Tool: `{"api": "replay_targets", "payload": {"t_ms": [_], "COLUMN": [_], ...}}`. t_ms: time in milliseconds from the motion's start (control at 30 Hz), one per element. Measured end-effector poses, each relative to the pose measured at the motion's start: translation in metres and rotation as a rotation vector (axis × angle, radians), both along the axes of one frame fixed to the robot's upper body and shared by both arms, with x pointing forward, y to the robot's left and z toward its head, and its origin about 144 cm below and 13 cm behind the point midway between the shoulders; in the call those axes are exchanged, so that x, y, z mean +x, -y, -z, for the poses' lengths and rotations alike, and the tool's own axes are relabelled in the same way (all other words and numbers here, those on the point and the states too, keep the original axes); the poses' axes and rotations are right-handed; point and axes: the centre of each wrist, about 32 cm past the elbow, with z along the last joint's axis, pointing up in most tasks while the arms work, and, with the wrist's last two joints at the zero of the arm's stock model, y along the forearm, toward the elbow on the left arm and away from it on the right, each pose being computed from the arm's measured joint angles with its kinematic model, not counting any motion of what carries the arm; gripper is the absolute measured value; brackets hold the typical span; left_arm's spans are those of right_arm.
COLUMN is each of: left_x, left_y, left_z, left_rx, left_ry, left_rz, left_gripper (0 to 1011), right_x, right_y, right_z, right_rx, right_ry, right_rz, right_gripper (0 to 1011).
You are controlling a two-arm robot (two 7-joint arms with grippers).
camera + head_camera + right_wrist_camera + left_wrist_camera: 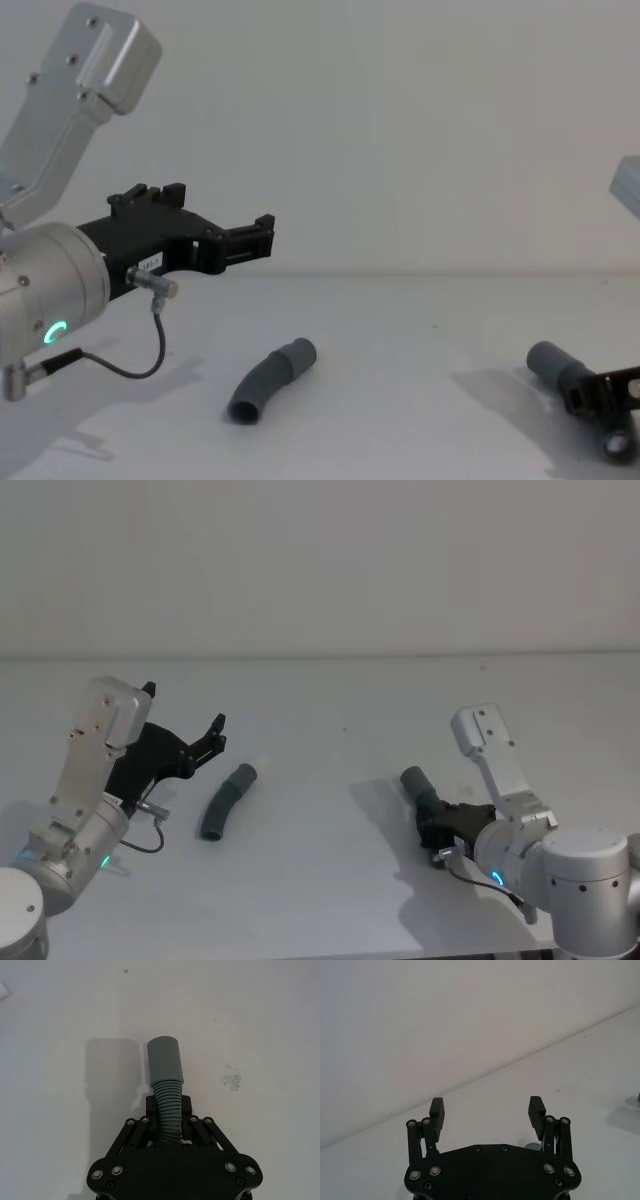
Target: Use both hands to pick up one end of the pipe from the table, align the ends, and insert them.
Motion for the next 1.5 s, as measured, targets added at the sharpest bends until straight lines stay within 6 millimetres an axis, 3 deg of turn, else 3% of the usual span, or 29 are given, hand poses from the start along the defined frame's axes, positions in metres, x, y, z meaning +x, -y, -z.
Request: {"api": "replay_targets", "payload": {"t_ms": [600, 1500], "left_x": [0.000, 0.000], "left_y": [0.000, 0.000], "left_z": [0.000, 0.000], "left_rx": [0.000, 0.000], "left_ry": [0.000, 0.000], "left_rz": [0.000, 0.000], "left_gripper": [1001, 1001], "right_x": [-0.002, -0.008], "right_y": [0.003, 0.036], "right_z": [0.002, -0.004], "right_rx": [0.003, 0.015], "right_ry": [0.034, 0.403], "right_rz": [-0.017, -0.318], "right_gripper": [225, 213]}}
